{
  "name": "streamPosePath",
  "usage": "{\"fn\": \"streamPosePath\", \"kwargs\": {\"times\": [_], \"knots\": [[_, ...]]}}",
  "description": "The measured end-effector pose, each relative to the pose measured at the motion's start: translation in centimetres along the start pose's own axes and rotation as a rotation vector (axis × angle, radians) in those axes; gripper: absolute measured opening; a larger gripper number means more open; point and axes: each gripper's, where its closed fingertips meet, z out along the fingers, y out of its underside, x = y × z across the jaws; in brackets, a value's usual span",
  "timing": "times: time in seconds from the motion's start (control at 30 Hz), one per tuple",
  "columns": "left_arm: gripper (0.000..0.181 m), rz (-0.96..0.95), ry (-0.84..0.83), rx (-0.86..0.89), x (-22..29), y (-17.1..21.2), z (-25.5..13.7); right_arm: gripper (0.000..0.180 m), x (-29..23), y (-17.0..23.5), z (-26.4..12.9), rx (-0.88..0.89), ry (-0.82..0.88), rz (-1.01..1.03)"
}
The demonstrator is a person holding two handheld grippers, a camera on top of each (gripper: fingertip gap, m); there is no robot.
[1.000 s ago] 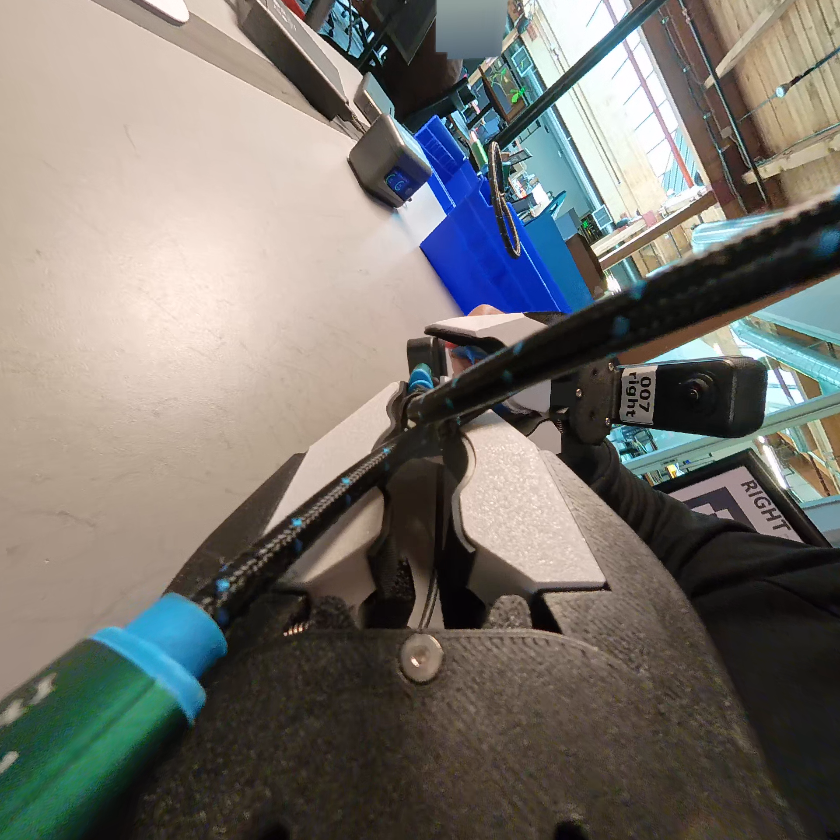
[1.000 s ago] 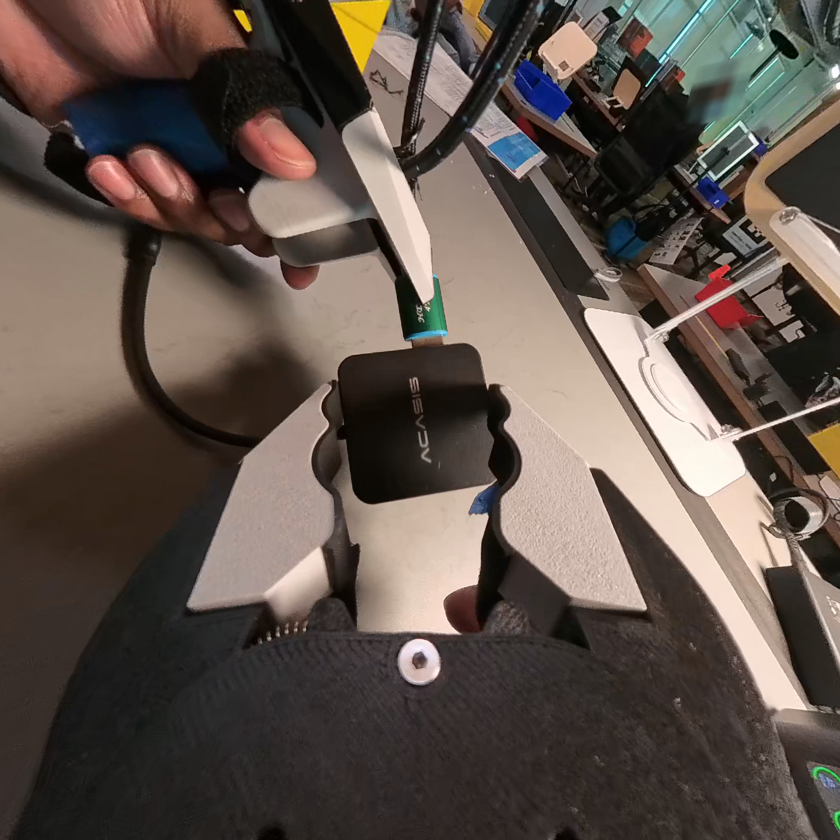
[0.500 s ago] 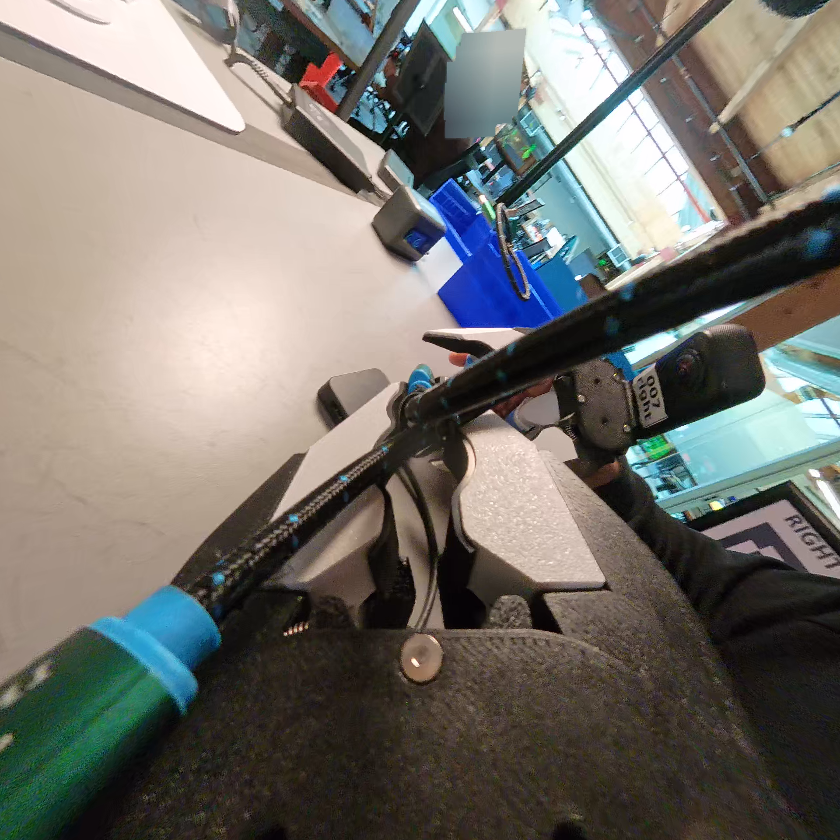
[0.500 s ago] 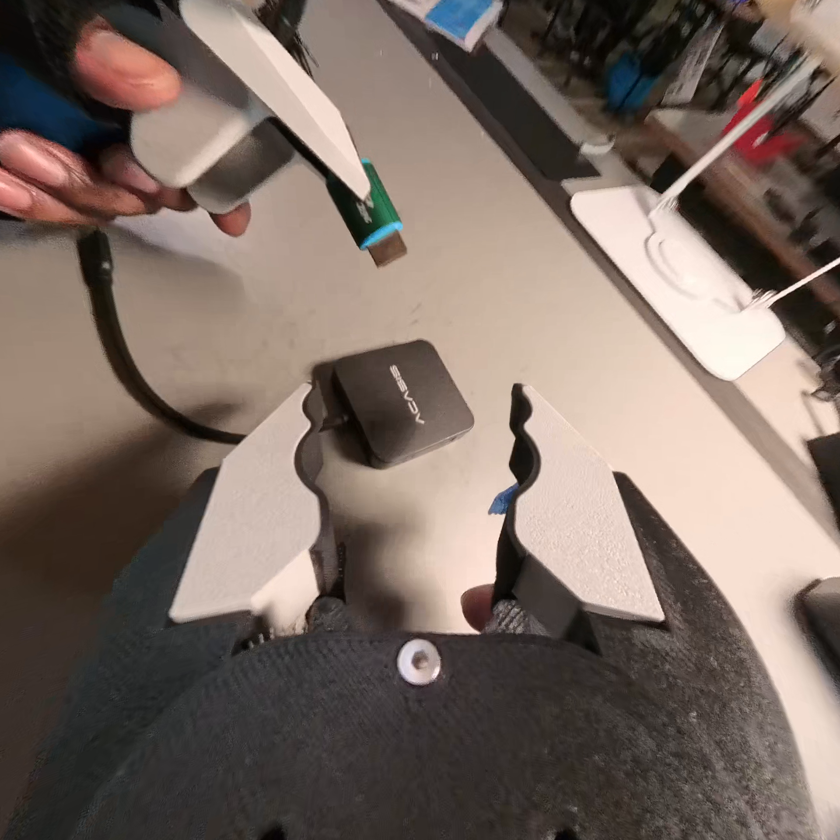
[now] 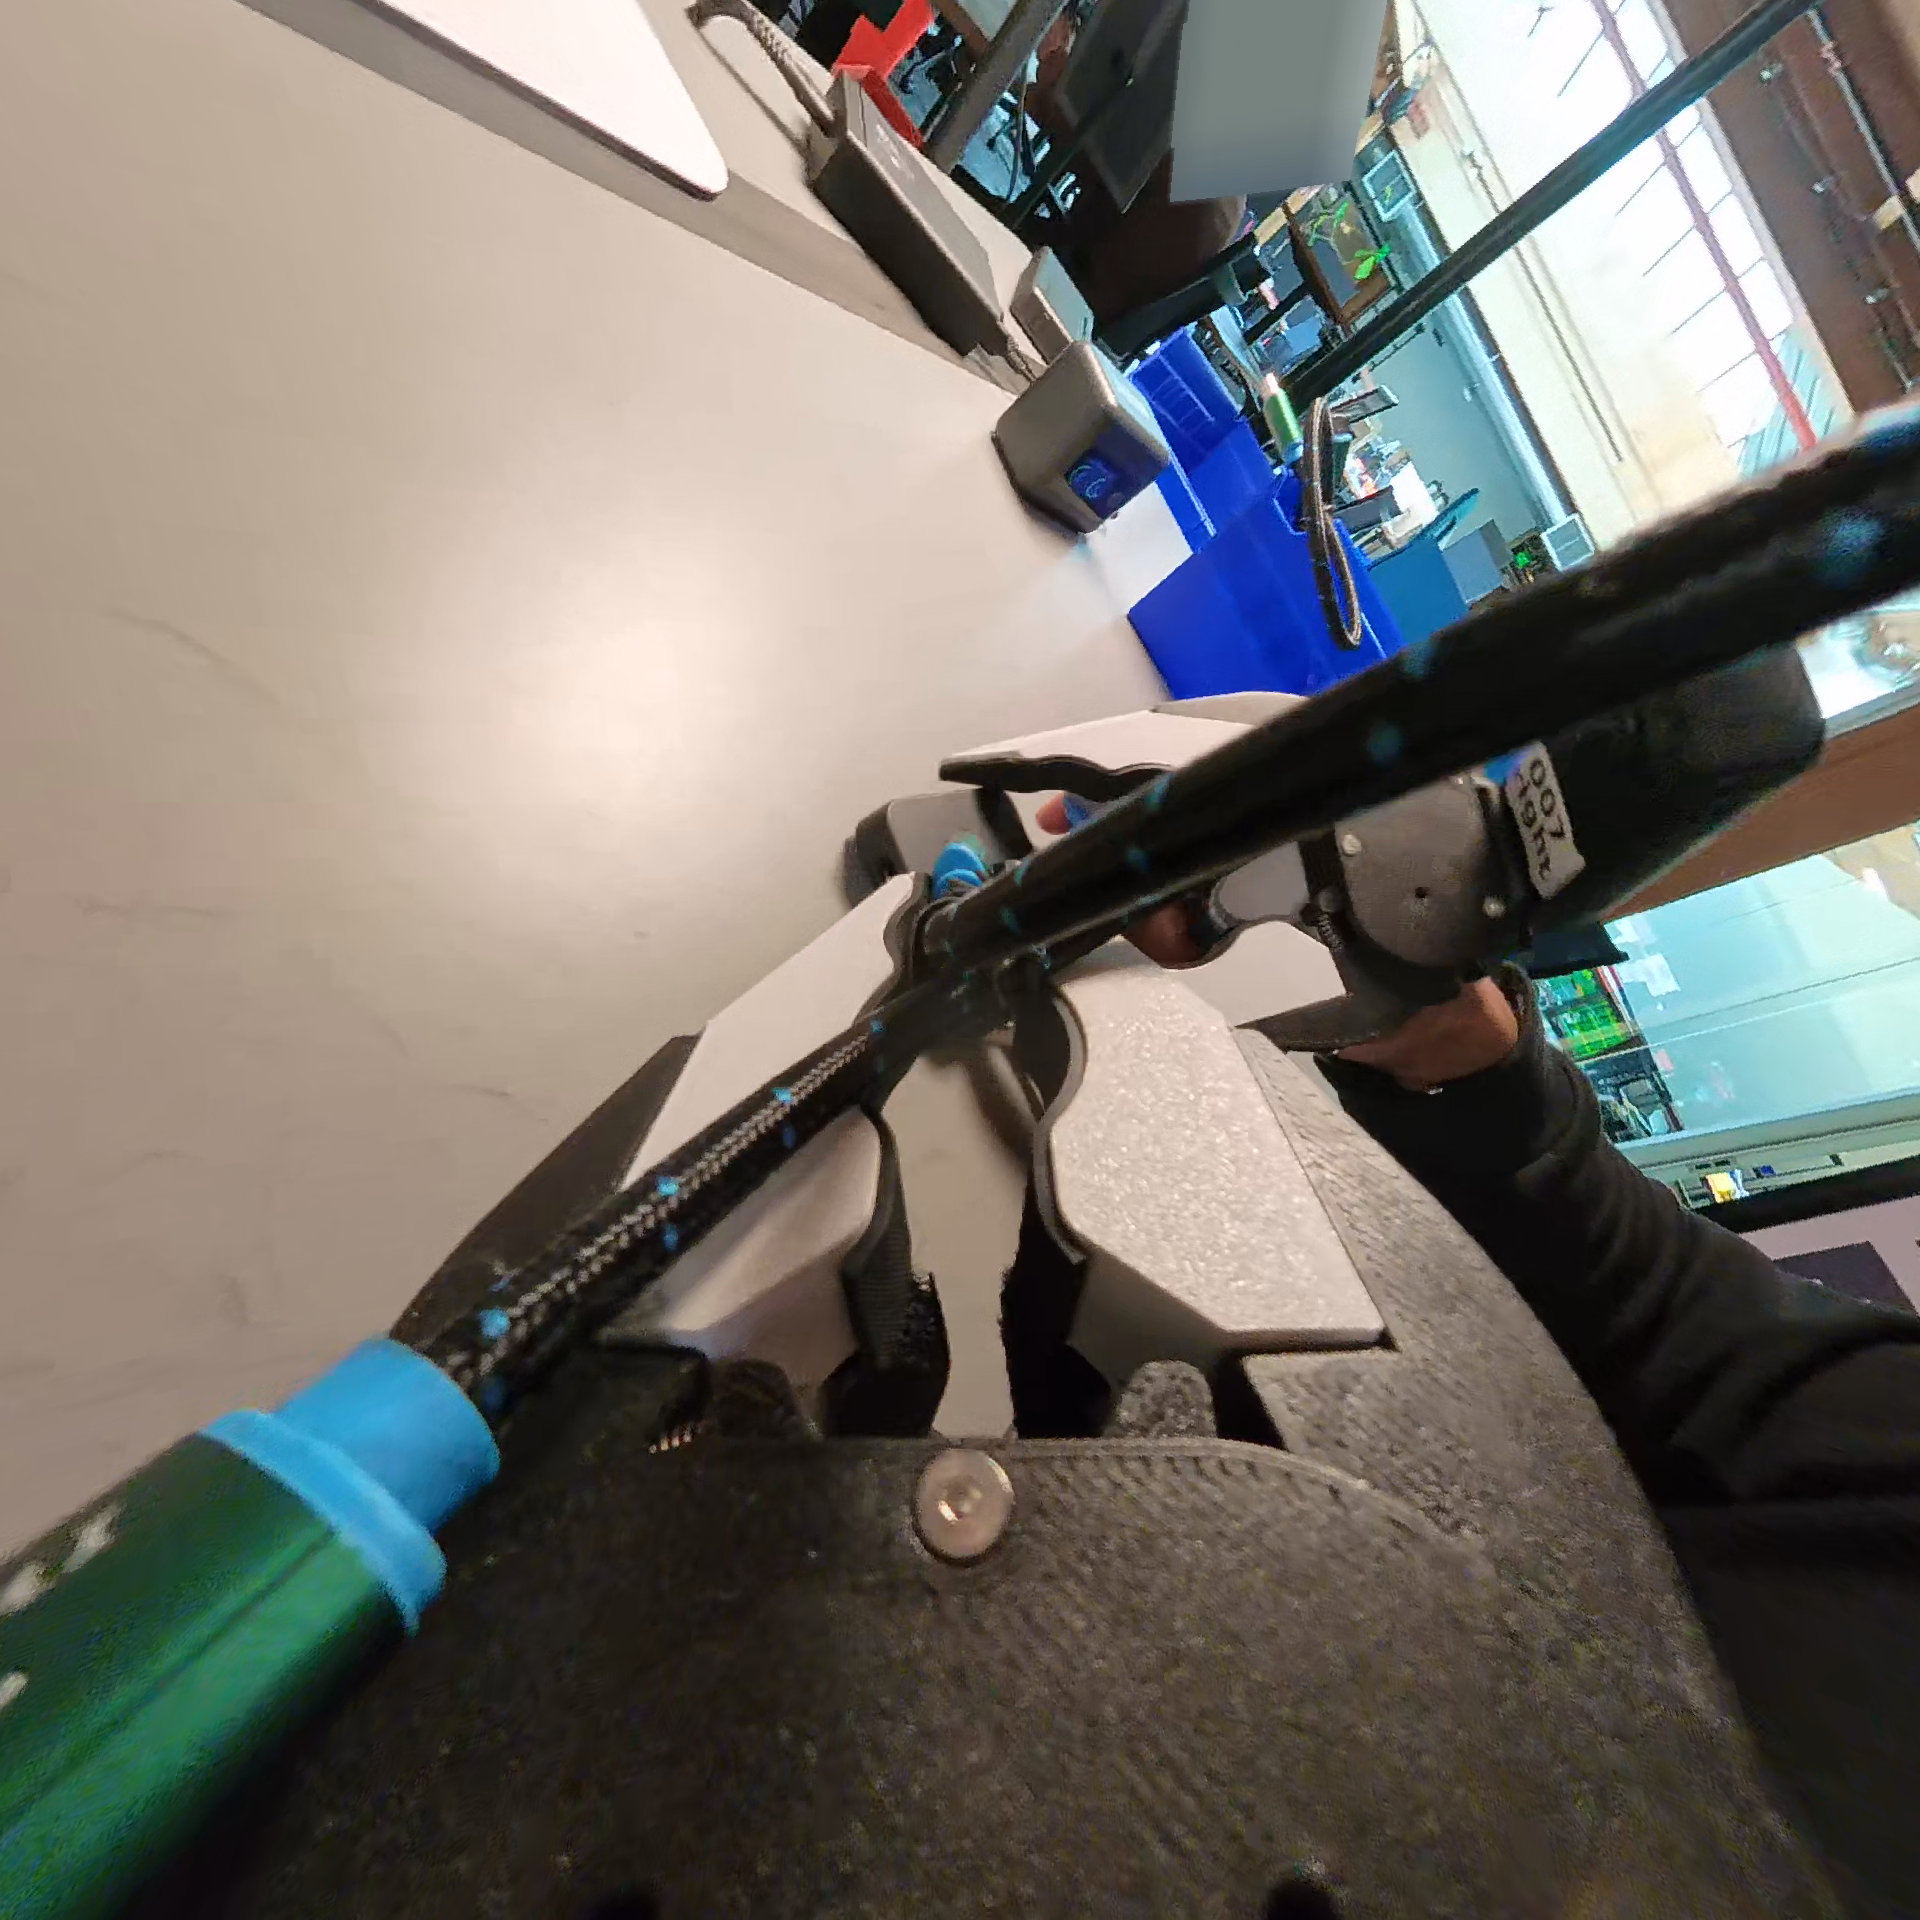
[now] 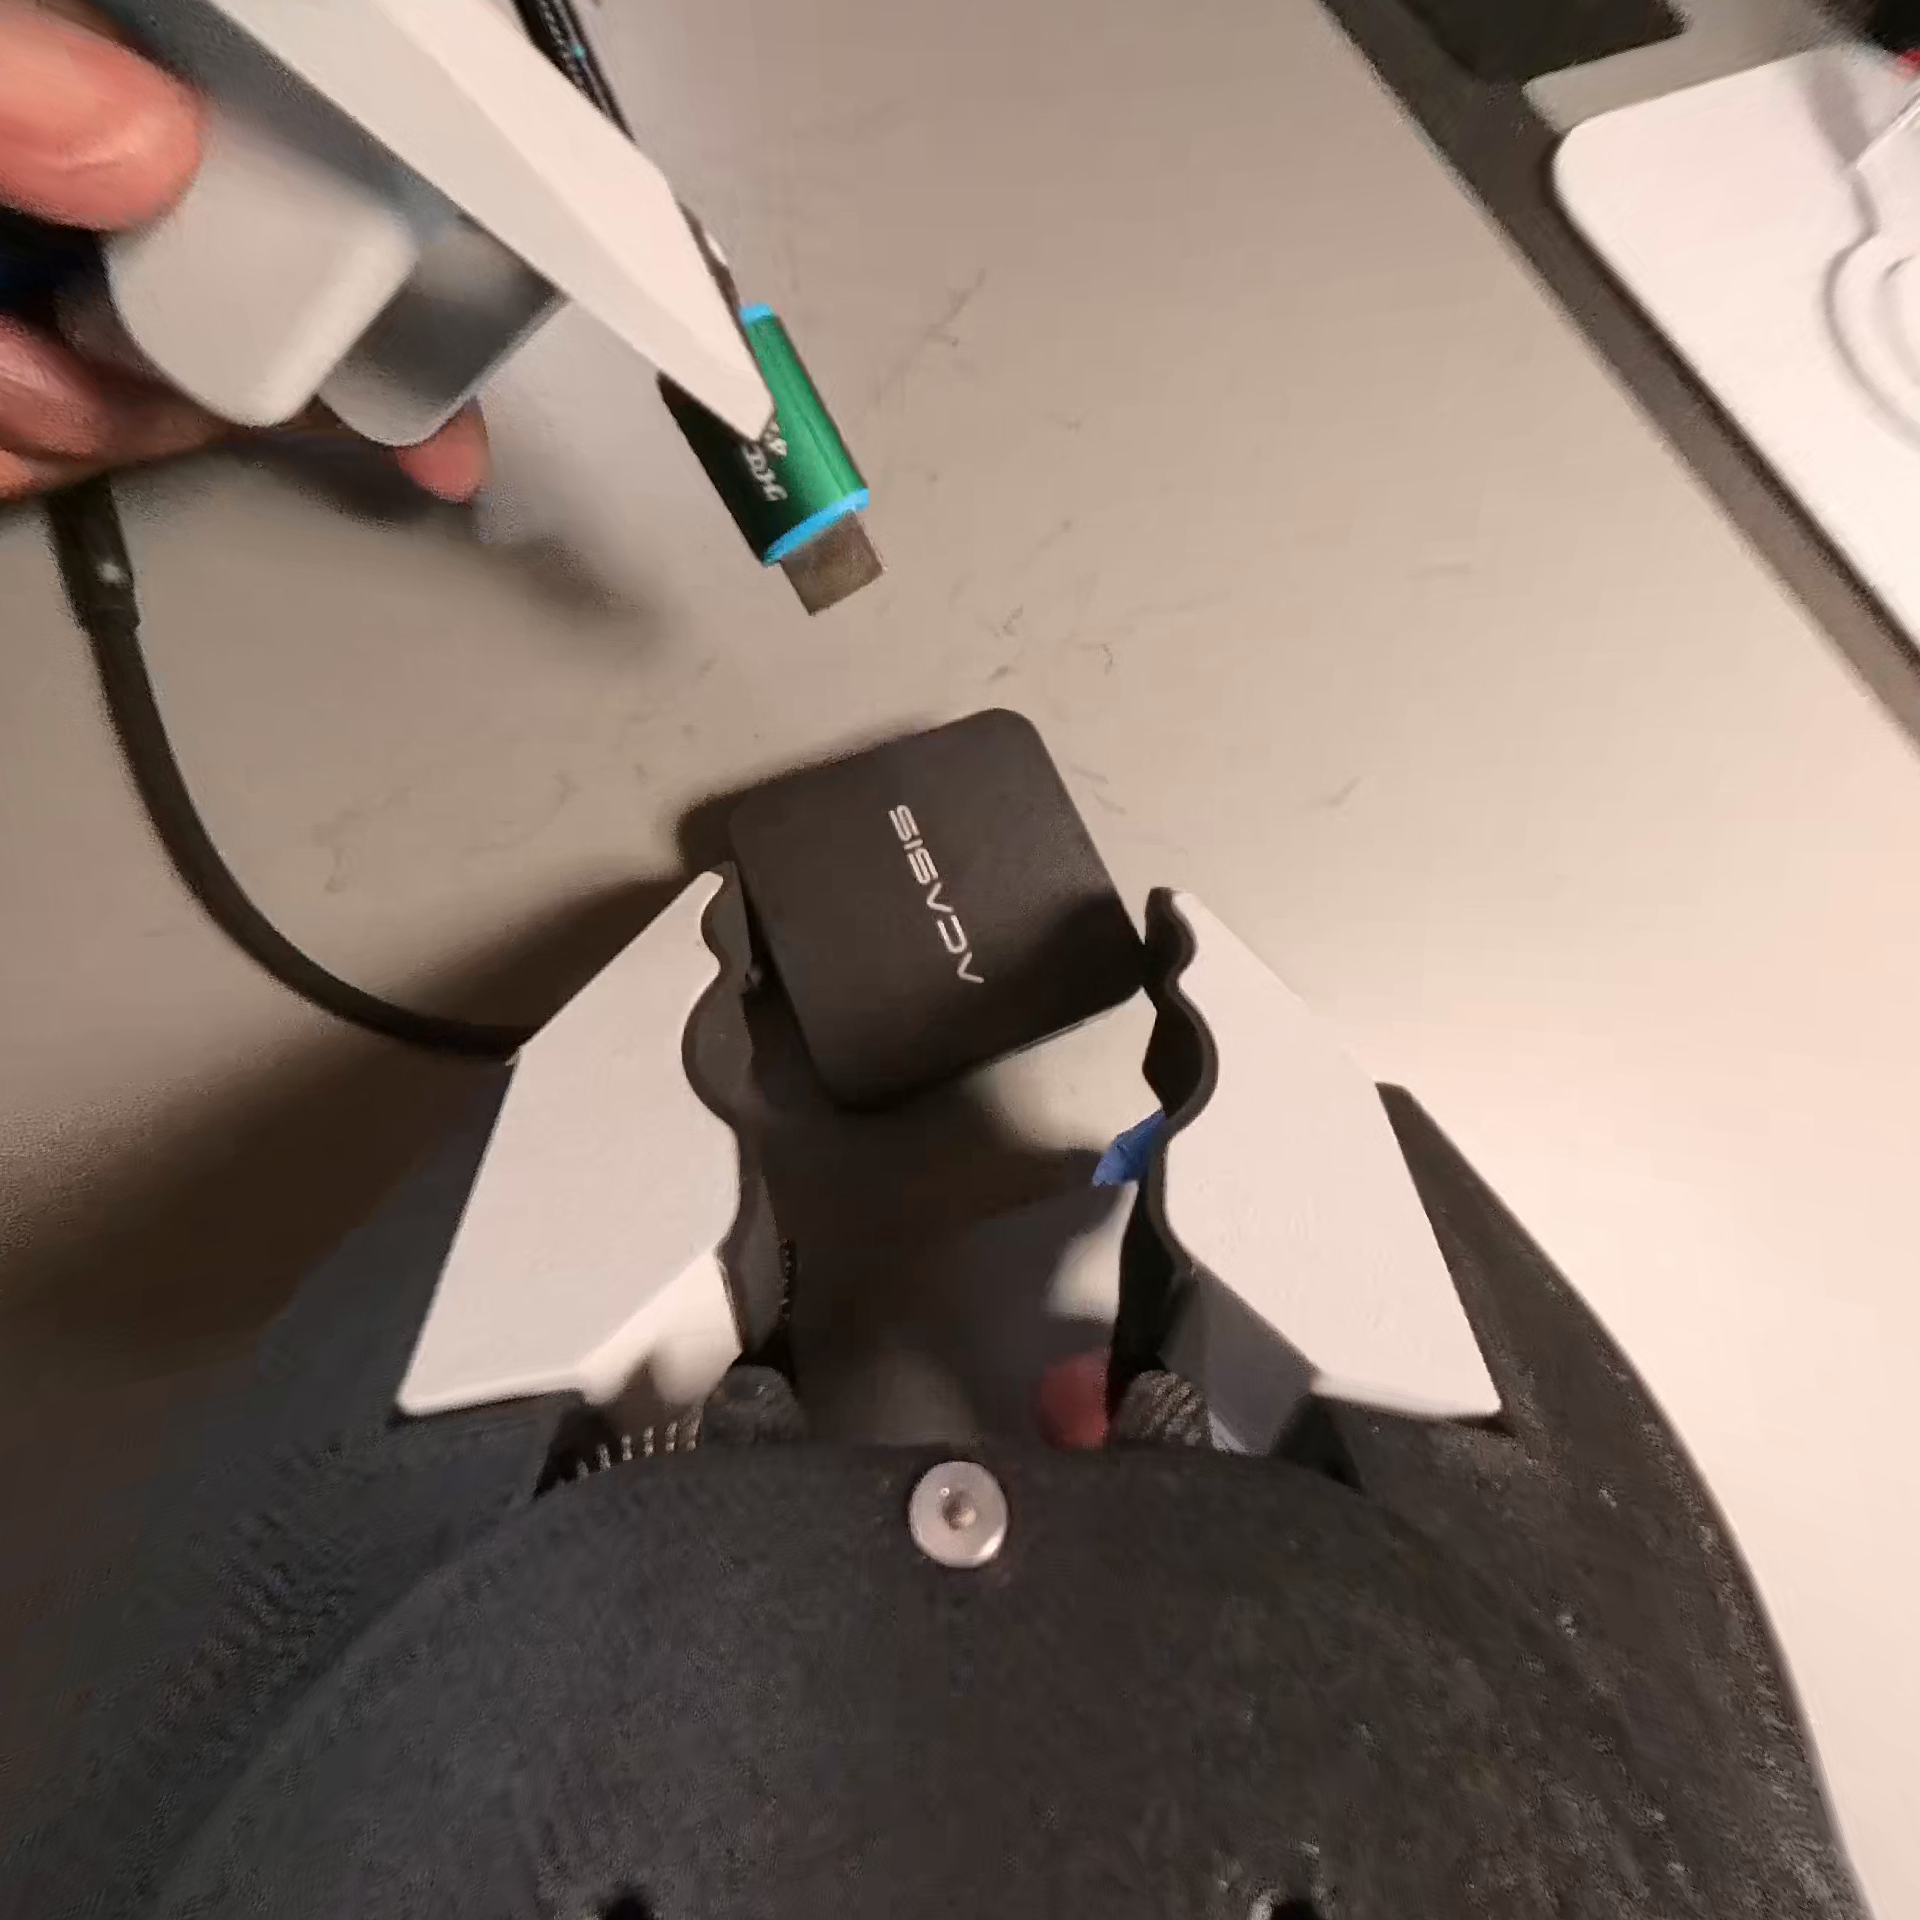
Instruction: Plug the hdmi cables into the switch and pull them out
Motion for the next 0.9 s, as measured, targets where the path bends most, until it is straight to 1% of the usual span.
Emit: {"fn": "streamPosePath", "kwargs": {"times": [0.2,0.37,0.6,0.73,0.77,0.8,0.87,0.9], "knots": [[0.011,-0.033,0.063,0.009,1.0,-0.1,0.0,0.079,-0.9,-2.2,-2.3,0.217,0.009,-0.101],[0.010,-0.055,0.110,0.013,2.0,0.0,0.1,0.079,-0.7,-3.1,-3.5,0.309,0.032,-0.116],[0.010,-0.079,0.149,0.018,2.7,0.1,0.3,0.078,-0.8,-3.2,-3.6,0.321,0.051,-0.145],[0.014,-0.081,0.164,0.041,3.1,-0.1,0.3,0.071,-1.3,-3.7,-3.9,0.346,0.045,-0.157],[0.012,-0.077,0.160,0.037,3.1,0.0,0.4,0.070,-1.5,-3.6,-3.8,0.342,0.043,-0.167],[0.014,-0.071,0.155,0.029,3.1,0.2,0.4,0.068,-1.6,-3.6,-3.7,0.334,0.044,-0.177],[0.014,-0.054,0.140,0.011,2.9,0.4,0.5,0.068,-1.8,-3.3,-3.5,0.315,0.044,-0.184],[0.011,-0.050,0.135,0.007,2.9,0.5,0.5,0.068,-1.8,-3.1,-3.4,0.301,0.042,-0.186]]}}
